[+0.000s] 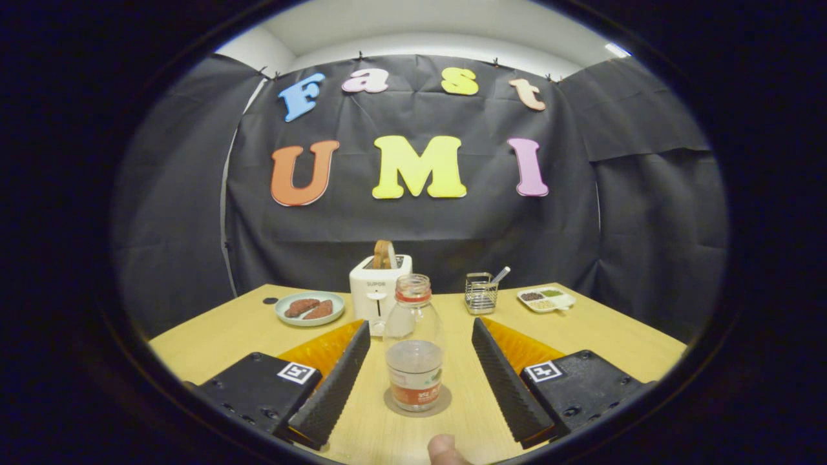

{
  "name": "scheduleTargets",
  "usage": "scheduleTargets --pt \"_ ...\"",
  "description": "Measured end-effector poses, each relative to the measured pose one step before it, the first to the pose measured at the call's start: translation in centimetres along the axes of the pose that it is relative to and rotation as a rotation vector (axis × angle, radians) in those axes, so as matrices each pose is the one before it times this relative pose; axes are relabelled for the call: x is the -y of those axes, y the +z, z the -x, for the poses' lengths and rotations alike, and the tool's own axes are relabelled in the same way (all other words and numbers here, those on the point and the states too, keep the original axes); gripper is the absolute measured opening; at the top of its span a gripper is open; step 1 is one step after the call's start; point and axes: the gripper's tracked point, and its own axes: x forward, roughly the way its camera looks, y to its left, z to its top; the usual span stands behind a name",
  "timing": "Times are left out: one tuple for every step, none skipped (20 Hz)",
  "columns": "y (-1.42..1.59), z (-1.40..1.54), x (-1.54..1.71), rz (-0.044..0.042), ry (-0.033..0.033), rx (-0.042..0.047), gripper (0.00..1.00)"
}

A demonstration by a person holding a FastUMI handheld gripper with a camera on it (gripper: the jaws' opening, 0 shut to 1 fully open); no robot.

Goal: Take the bottle from table, then pour the juice into the cup, finally place the bottle on the coaster

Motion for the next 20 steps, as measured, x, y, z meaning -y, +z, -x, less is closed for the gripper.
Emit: scheduleTargets --pt "0.331 1.066 0.193 -0.00882 0.00152 -0.00366 1.00" --pt "0.325 1.228 0.242 -0.00775 -0.00637 -0.00204 1.00" --pt "-0.103 1.235 0.178 0.00387 -0.00113 -0.01373 1.00" --pt "-0.014 1.228 -0.295 0.00385 0.01292 -0.00805 1.00" --pt "-0.044 1.255 -0.206 0.01148 0.00746 -0.00743 1.00" --pt "-0.045 1.167 0.017 0.00991 0.00344 -0.00383 1.00" --pt "-0.055 1.421 -0.022 0.01020 0.00906 -0.00858 1.00" --pt "0.382 1.230 0.060 0.02049 0.00481 0.00654 1.00" --pt "0.822 1.428 0.880 0.01208 -0.01564 0.02413 1.00" --pt "1.188 1.228 0.601 -0.00740 -0.01136 0.01946 1.00" --pt "0.923 1.014 0.010 -0.00165 0.00782 0.01045 1.00" --pt "0.655 0.988 0.038 -0.00020 0.00364 0.00076 1.00" --pt "0.817 1.135 0.358 -0.00008 0.00224 0.00146 1.00" --pt "1.070 1.279 -0.004 -0.00577 0.01069 0.01126 1.00" --pt "1.222 1.235 0.261 -0.00076 0.00156 0.02024 1.00" --pt "1.218 1.167 0.409 -0.00439 -0.00476 0.02261 1.00" --pt "1.029 1.242 0.274 -0.00551 -0.00330 0.02509 1.00" --pt "1.024 1.219 -0.345 -0.00516 0.01273 0.02275 1.00" --pt "1.078 1.121 -0.465 -0.00558 0.01655 0.01631 1.00" --pt "1.011 1.076 0.054 0.00567 0.00389 0.01514 1.00"
